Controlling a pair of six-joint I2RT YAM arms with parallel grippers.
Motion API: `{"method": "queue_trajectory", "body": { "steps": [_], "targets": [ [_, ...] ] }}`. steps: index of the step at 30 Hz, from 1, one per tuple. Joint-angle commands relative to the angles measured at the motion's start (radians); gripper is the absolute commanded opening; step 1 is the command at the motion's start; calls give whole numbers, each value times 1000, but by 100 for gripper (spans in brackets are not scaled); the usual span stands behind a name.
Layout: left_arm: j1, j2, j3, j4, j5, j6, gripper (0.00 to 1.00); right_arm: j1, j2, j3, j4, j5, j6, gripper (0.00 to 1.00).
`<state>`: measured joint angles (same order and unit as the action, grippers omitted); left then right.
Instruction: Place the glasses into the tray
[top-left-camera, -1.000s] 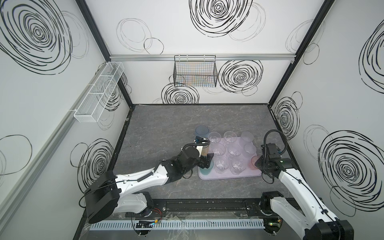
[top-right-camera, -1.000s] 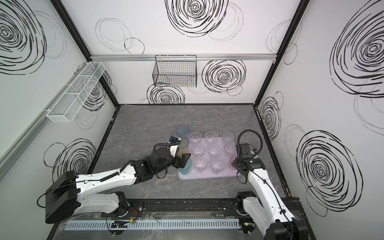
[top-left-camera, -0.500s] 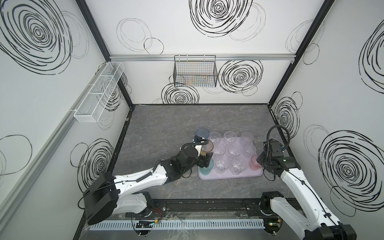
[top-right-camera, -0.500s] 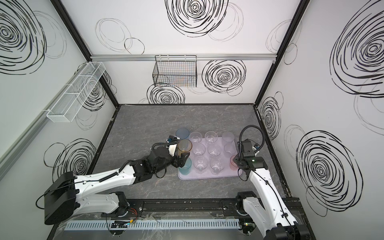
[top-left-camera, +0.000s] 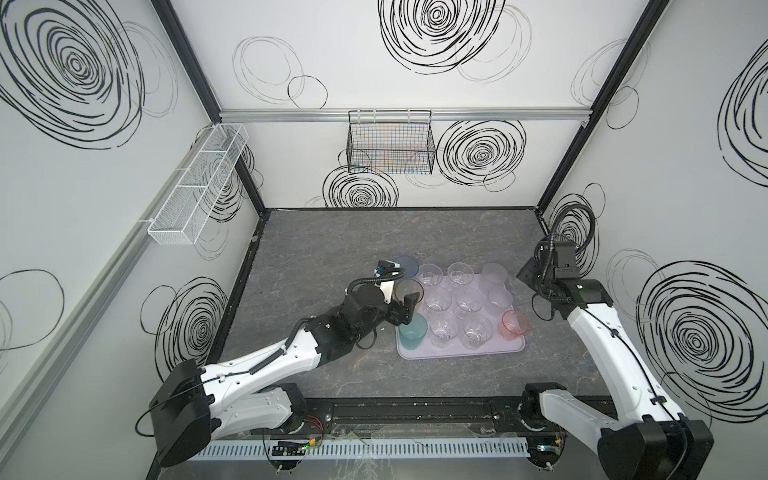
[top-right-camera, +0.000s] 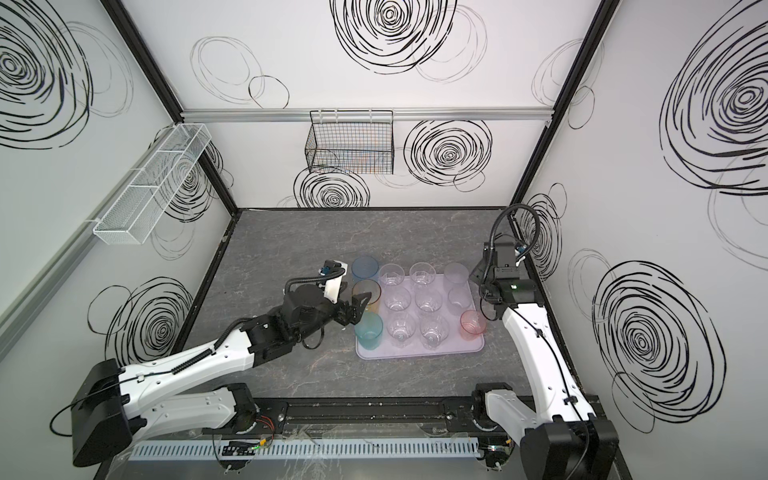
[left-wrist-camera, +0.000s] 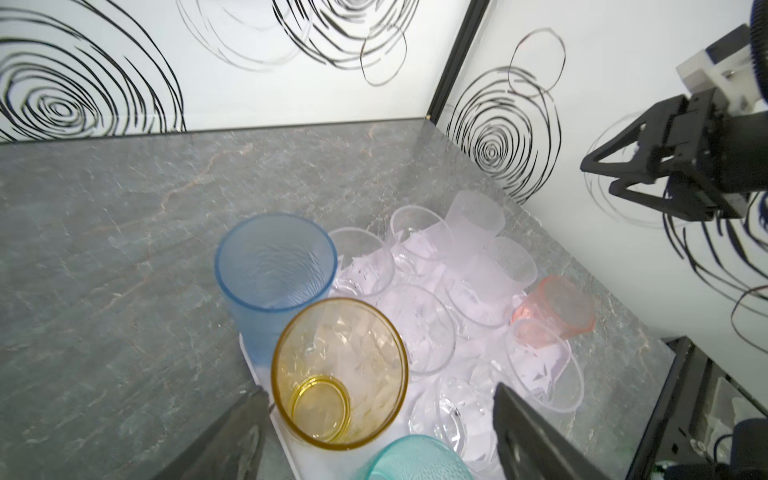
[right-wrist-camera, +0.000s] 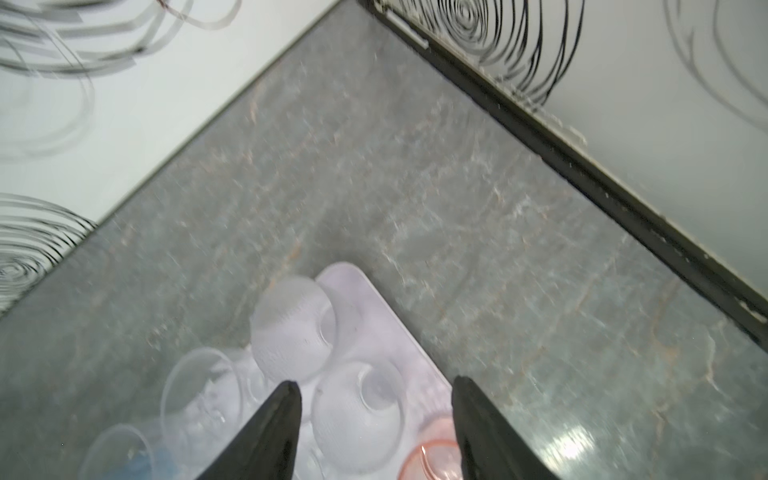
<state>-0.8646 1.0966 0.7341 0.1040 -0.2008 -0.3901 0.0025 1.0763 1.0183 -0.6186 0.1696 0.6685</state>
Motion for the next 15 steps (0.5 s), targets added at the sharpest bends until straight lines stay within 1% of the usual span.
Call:
{"method": "queue_trajectory", "body": {
  "steps": [1,4,5,6,7,9,10,12,13,14,15],
  "targets": [
    [77,-60,44,-24,7,68,88,-56,25,43,197,117,-92,67],
    [211,-119,29,-43,14,119,88,-75,-5,-51,433,221,-175,70],
    [259,-139,11,-25,17,149,89,-76,-19,-106,530,240,-221,71],
    [306,-161,-27,35,6,211,91,-75,-35,-174,657,256,-304,73],
    [338,-169,-76,111,-74,271,99,-75,-44,-248,787,274,-363,74],
    [401,-134,-129,204,-222,307,97,-93,-31,-349,969,290,-440,80],
    [438,-112,-138,225,-272,298,97,-117,-9,-383,1026,293,-455,81],
    [498,-96,-172,285,-380,223,97,-172,32,-418,1041,329,-402,79],
    [524,-95,-220,366,-435,185,98,-185,53,-428,1022,340,-373,79],
    [549,-90,-277,458,-485,165,99,-188,73,-441,1009,335,-369,78],
    [572,-82,-307,508,-521,164,99,-186,89,-452,997,319,-372,78]
  ]
}}
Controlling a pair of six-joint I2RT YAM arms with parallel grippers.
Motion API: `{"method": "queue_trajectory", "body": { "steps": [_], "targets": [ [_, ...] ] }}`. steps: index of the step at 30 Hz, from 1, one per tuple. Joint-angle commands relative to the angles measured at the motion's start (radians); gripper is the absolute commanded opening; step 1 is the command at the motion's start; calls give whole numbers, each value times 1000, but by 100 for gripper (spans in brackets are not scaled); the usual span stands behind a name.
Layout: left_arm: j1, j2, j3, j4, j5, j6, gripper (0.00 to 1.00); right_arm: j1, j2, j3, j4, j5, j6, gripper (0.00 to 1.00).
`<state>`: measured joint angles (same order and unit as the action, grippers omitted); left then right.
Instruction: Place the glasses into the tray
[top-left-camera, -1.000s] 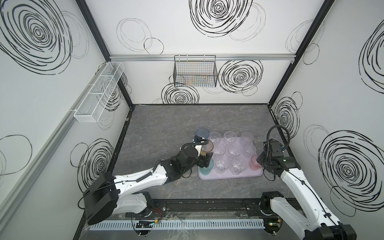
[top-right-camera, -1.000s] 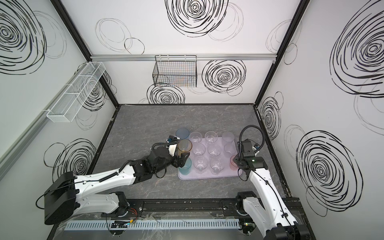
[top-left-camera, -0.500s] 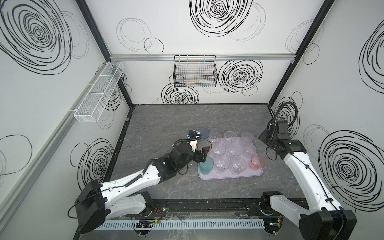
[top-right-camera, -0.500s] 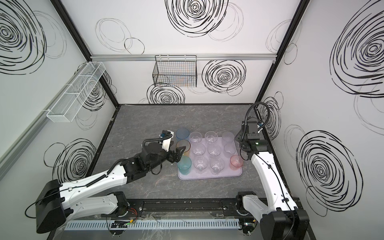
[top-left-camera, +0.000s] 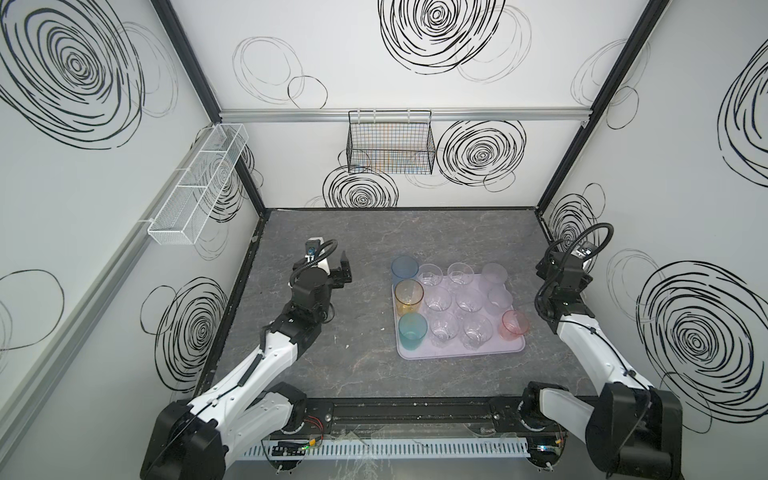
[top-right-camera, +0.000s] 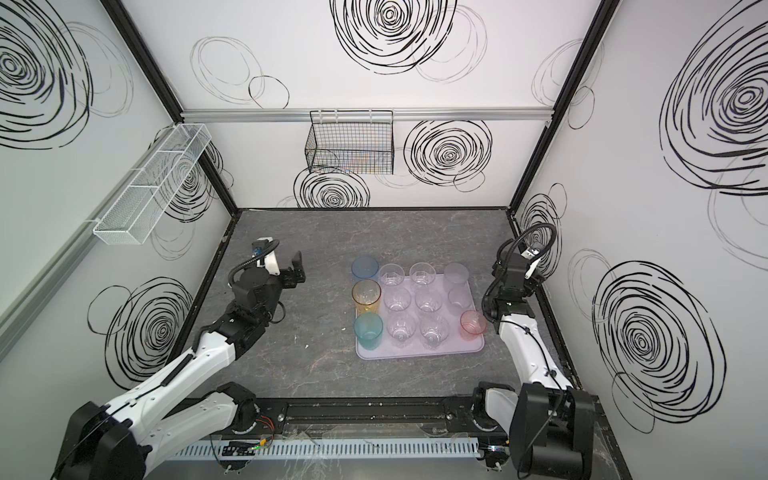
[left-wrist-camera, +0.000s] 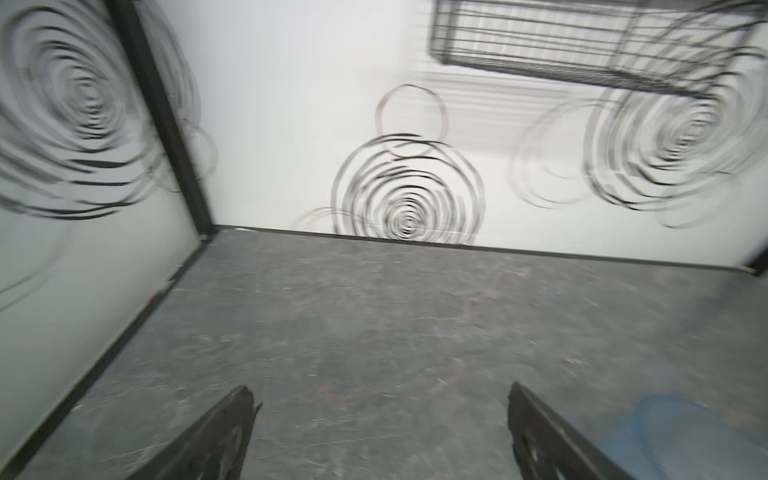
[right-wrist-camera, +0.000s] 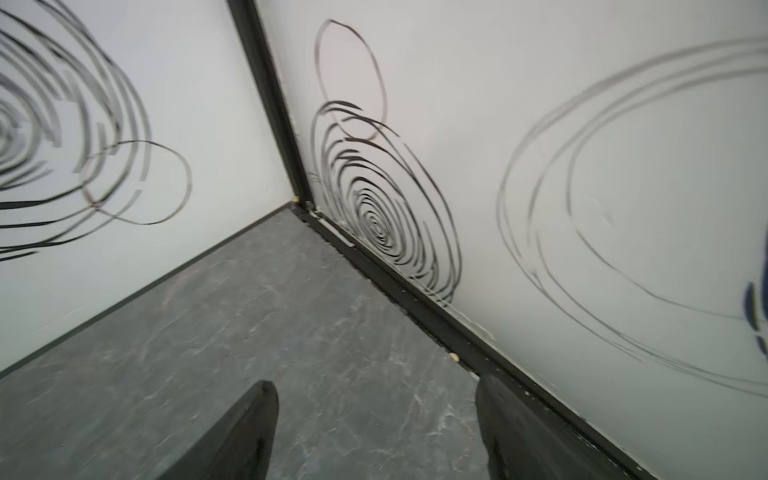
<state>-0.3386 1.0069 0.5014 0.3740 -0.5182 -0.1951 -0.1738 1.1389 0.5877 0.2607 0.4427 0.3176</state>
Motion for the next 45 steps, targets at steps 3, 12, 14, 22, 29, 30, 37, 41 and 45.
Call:
{"method": "queue_trajectory", "body": {
  "steps": [3,12,14,22,29,30,37,41,45],
  "targets": [
    [89,27,-129,290,-328,8,99,10,78,-93,208,47,-24,78],
    [95,187,-300,543,-408,34,99,69,185,-229,482,-71,-51,74],
    [86,204,-293,546,-402,48,98,92,226,-231,516,-79,-75,74],
    [137,203,-329,644,-249,13,97,80,290,-256,638,-137,-54,75],
    [183,236,-284,595,-60,28,96,101,333,-201,586,-138,-79,78],
    [189,246,-271,584,-27,33,96,104,336,-200,591,-144,-87,79],
    [251,319,-254,686,114,77,96,111,314,-249,667,-204,-124,82],
    [282,339,-301,809,155,89,96,117,314,-277,719,-261,-162,86],
    [286,372,-330,901,205,99,96,123,318,-290,752,-301,-186,91]
  ]
}}
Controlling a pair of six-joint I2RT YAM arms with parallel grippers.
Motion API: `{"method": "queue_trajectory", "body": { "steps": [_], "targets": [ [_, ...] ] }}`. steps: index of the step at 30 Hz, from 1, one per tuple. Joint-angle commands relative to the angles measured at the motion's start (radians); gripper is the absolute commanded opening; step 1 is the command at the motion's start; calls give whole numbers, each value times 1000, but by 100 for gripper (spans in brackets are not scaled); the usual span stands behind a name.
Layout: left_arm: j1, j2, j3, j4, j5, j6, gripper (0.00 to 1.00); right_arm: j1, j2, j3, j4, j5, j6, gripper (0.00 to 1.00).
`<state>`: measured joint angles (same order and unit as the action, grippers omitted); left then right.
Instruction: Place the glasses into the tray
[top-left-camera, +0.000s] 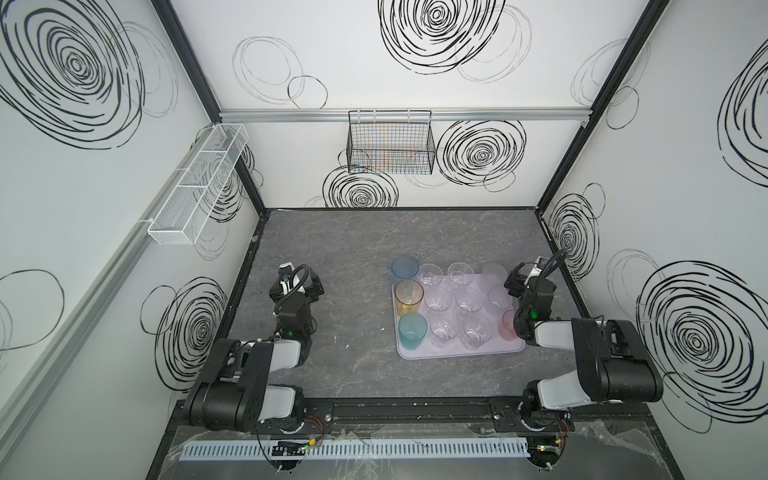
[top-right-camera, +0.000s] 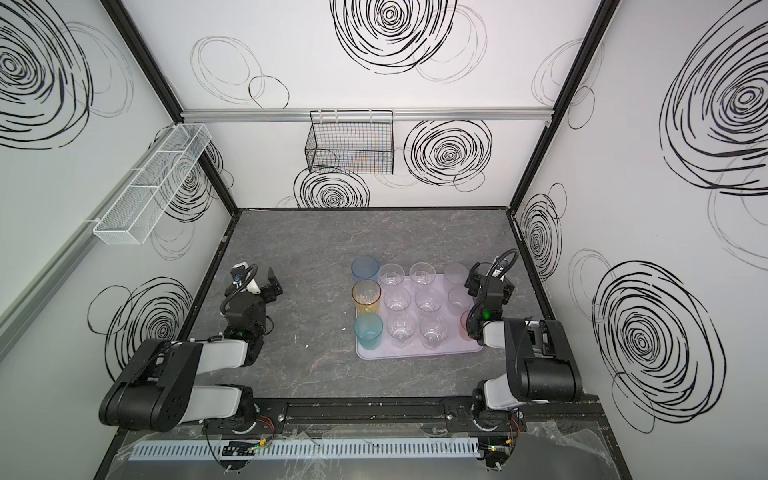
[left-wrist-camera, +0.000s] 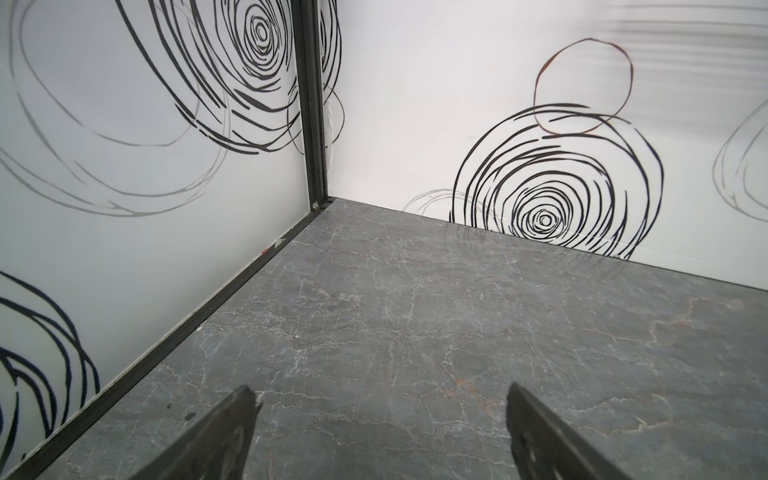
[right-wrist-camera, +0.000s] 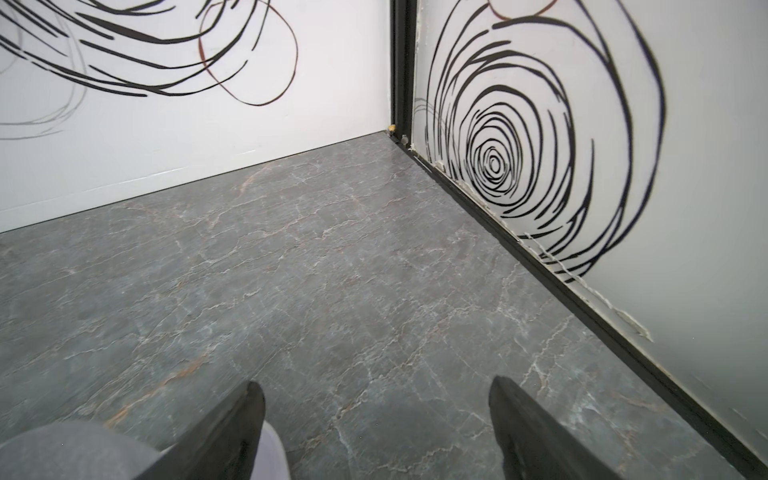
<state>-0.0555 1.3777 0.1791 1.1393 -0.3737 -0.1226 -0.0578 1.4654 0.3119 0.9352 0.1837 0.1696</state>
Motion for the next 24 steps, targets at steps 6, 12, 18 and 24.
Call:
{"method": "queue_trajectory", "body": {
  "steps": [6,12,18,24],
  "targets": [
    [-1,39,-7,187,78,49,96,-5,-2,-65,168,-109,-51,100],
    [-3,63,23,151,126,65,96,-3,5,-110,261,-106,-55,100],
    [-7,125,-17,290,133,75,96,-4,0,-109,252,-107,-54,100],
    [-10,122,-18,289,131,75,96,1,2,-108,251,-96,-56,100]
  ]
}}
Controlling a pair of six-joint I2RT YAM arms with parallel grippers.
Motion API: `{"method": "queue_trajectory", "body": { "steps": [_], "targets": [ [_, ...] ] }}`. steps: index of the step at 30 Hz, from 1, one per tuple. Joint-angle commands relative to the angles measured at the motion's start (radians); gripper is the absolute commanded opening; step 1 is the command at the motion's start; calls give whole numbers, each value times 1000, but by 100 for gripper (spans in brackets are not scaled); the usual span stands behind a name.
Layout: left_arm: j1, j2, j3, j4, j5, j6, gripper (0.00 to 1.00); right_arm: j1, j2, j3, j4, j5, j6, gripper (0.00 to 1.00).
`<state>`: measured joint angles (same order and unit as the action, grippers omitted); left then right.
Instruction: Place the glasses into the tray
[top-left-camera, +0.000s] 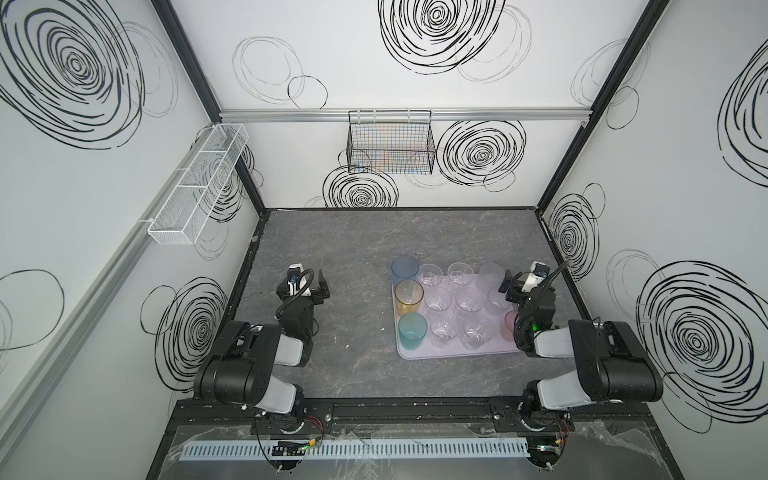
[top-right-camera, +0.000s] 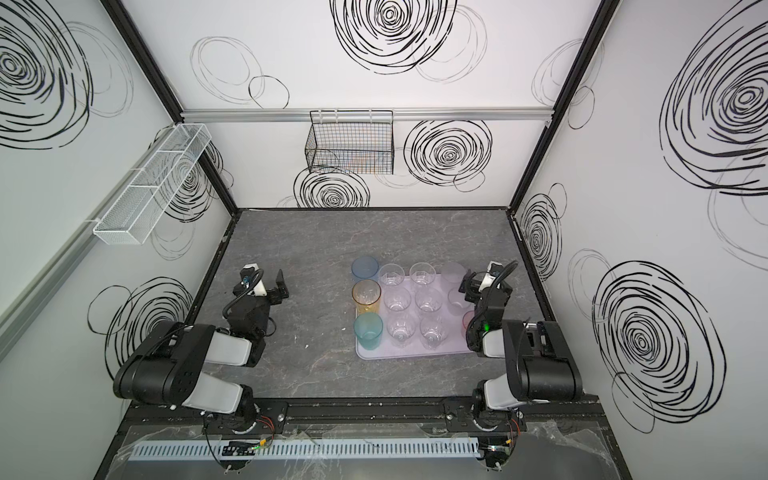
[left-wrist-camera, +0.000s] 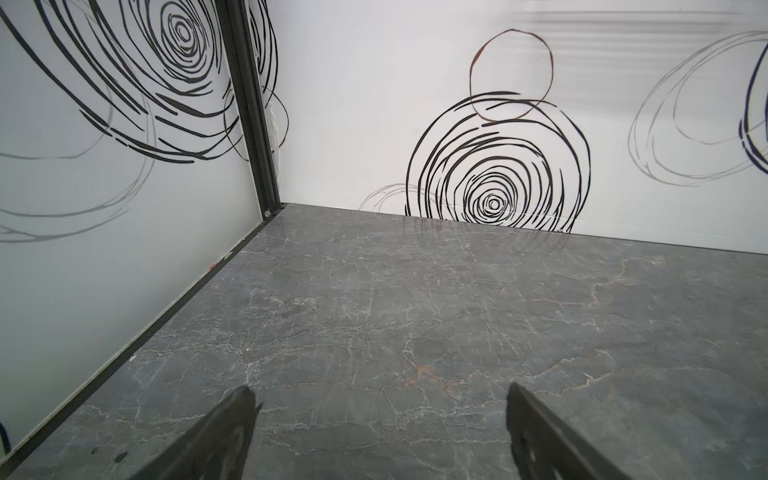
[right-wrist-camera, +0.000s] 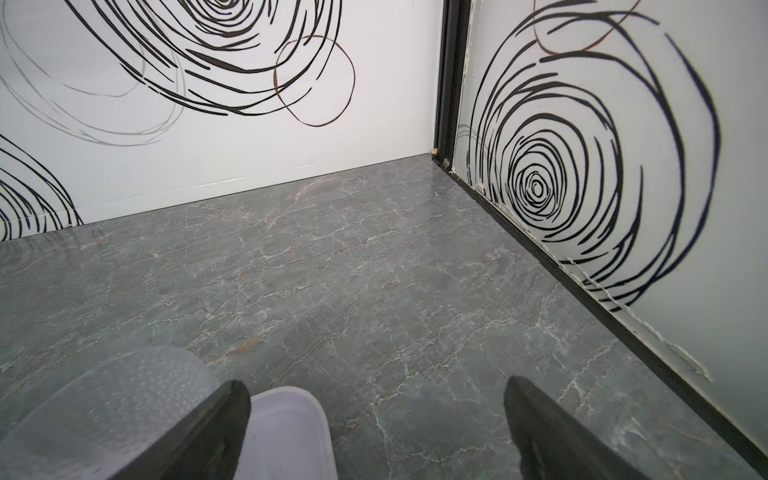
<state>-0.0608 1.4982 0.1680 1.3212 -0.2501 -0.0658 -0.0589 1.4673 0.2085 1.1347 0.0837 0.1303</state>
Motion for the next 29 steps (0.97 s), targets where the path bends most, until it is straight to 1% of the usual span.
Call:
{"method": "queue_trajectory", "body": {
  "steps": [1,8,10,20,21,23,24,29],
  "targets": [
    [-6,0,-7,107,6,20,96,4,1,-4,51,5,-17,100],
    [-20,1,-6,109,-10,31,96,12,0,-4,49,22,-20,100],
    [-35,3,-1,104,-31,43,96,21,2,-3,50,49,-21,100],
    [-37,6,0,102,-31,46,96,21,4,-1,48,48,-20,100],
    [-43,9,2,101,-12,59,96,21,1,-1,48,47,-20,100],
    [-33,5,13,67,88,76,96,21,1,-1,48,48,-20,100],
    [-25,4,17,62,107,76,96,21,2,-2,48,48,-20,100],
    [-18,-1,12,65,120,72,96,21,1,-2,49,48,-20,100]
  ]
}}
